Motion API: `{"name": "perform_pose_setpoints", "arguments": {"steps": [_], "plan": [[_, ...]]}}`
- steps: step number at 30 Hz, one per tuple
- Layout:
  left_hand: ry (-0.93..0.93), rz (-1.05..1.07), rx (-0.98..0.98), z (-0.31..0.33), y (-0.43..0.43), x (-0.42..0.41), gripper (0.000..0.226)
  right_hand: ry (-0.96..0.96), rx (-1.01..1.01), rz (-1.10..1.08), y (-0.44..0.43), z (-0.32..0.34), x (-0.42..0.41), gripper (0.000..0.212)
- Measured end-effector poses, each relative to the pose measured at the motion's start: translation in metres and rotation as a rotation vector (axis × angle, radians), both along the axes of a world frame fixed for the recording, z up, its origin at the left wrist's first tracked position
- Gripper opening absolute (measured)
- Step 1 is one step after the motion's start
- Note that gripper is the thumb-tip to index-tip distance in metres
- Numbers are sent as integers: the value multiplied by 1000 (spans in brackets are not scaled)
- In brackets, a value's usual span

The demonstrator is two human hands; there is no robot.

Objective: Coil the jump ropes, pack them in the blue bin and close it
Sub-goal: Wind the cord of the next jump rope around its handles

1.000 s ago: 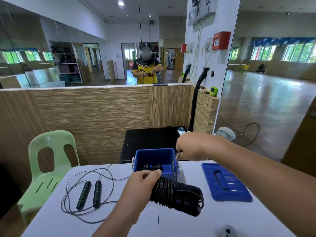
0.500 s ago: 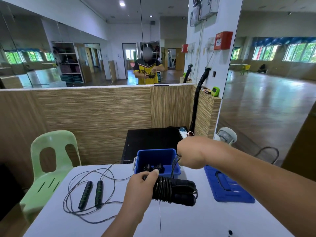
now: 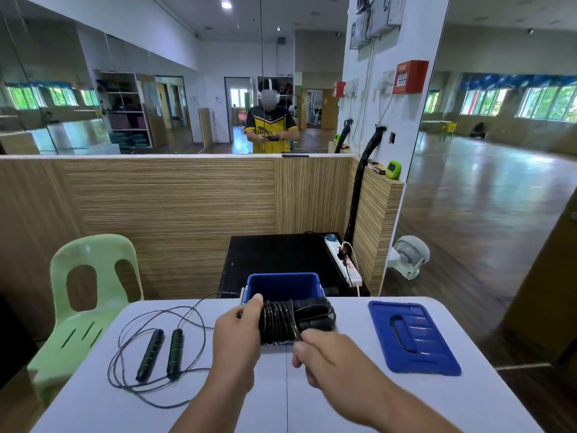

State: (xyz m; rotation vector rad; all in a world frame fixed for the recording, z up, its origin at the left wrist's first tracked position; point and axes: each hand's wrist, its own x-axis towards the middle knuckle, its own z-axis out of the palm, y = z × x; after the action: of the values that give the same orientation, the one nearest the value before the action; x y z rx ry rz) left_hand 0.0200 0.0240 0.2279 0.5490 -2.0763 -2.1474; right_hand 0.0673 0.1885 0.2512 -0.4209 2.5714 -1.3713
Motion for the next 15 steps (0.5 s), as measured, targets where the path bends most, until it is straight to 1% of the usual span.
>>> {"name": "perform_pose_setpoints", "arguments": {"steps": [4, 6, 8, 12, 13, 15], "plan": [[-47, 21, 95, 2, 6, 1, 39, -48, -224, -83, 0, -38, -1, 32], [-86, 26, 187, 5, 11, 5, 35, -118, -373, -127, 1, -48, -3, 36], [-119, 1, 297, 9, 16, 9, 33, -183, -476, -140, 2, -53, -6, 37], [-175, -117, 446, 14, 18, 16, 39, -209, -552, -120, 10, -54, -14, 37], [-181, -155, 458, 15, 18, 17, 41, -211, -561, -105, 14, -54, -16, 34], [-171, -238, 419, 18, 15, 19, 42, -224, -580, -59, 23, -53, -20, 25]]}}
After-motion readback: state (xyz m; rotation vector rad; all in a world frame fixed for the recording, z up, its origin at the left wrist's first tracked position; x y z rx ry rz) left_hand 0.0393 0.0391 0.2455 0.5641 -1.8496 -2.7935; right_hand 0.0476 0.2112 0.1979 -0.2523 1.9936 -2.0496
